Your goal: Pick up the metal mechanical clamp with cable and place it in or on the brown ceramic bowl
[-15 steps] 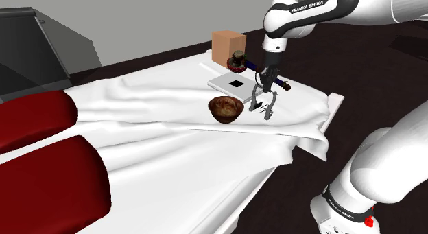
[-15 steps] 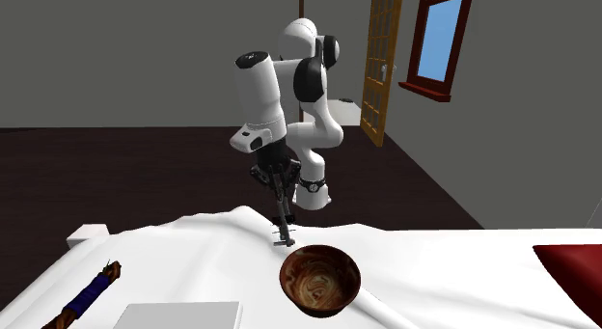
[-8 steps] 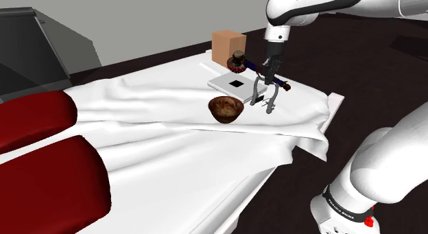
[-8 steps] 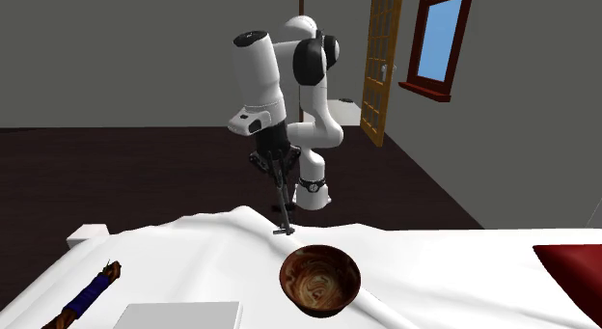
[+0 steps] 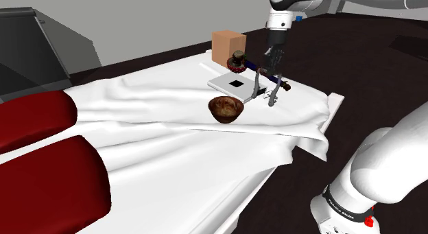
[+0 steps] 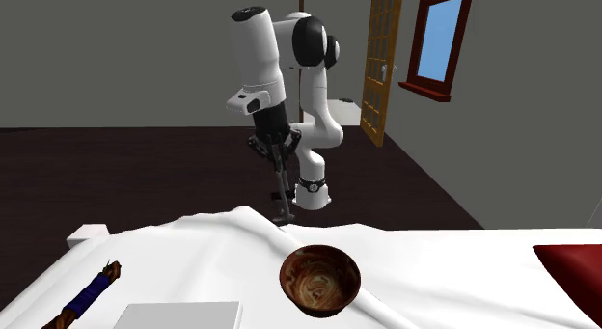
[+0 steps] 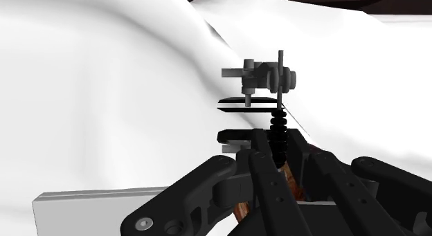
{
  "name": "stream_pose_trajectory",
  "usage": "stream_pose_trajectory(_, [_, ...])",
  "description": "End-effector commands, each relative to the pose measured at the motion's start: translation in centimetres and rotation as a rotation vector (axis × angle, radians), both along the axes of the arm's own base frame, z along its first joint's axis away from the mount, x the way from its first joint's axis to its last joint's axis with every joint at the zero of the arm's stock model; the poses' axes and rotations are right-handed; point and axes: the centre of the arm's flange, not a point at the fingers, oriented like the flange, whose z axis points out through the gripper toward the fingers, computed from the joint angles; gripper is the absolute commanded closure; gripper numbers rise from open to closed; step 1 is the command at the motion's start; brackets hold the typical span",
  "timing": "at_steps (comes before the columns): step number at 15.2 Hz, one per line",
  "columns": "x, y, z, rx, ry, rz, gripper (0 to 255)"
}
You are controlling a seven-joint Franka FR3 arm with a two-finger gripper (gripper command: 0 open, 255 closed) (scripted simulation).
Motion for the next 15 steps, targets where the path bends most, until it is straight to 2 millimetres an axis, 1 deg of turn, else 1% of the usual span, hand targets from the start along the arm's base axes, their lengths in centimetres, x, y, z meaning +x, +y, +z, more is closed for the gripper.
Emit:
stream_pose_trajectory(1, [-0.1, 0.0, 1.1, 0.000, 0.000, 0.000, 255])
stream_pose_trajectory(2, [-0.1, 0.0, 1.4, 0.000, 0.000, 0.000, 255])
stream_pose_trajectory(15, [14.3, 8.0, 6.4, 0.000, 0.000, 0.000, 255])
